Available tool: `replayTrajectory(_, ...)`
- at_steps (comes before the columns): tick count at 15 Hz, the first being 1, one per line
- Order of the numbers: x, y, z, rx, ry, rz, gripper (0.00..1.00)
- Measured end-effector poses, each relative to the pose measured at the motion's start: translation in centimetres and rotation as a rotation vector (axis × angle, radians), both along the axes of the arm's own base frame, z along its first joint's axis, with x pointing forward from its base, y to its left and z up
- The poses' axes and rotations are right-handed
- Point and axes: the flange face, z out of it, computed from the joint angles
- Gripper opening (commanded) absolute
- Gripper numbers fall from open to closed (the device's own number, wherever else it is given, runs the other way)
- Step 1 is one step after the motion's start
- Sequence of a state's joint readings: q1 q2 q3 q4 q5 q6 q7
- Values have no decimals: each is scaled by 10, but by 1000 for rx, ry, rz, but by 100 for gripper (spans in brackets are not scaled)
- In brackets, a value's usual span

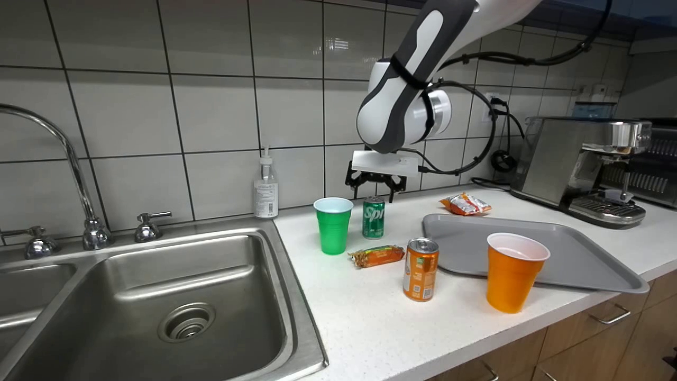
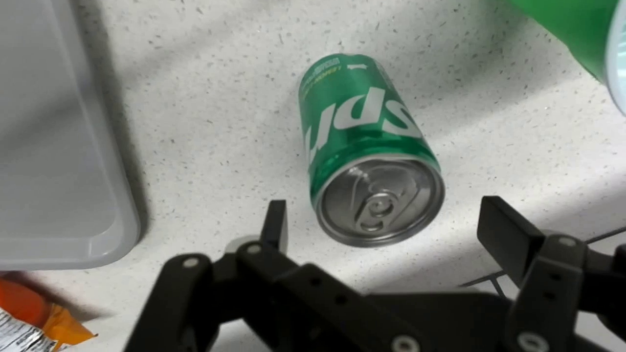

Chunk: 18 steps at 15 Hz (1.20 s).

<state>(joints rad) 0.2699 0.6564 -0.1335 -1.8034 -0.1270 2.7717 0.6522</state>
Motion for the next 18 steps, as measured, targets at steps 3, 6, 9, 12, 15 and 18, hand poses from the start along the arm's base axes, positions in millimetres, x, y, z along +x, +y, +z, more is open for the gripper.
replayTrajectory(3,1,3,7,2,-11,6,100)
replayTrajectory(6,0,7,18,6,-22,12,100)
replayTrajectory(9,-7,11,28,10,-26,18,100)
replayTrajectory(12,-19,13,37,14,-22,23,100)
replayTrajectory(15,-35,12,47,16,-13,26,100)
replayTrajectory(18,-54,10,55,13,-1,34,100)
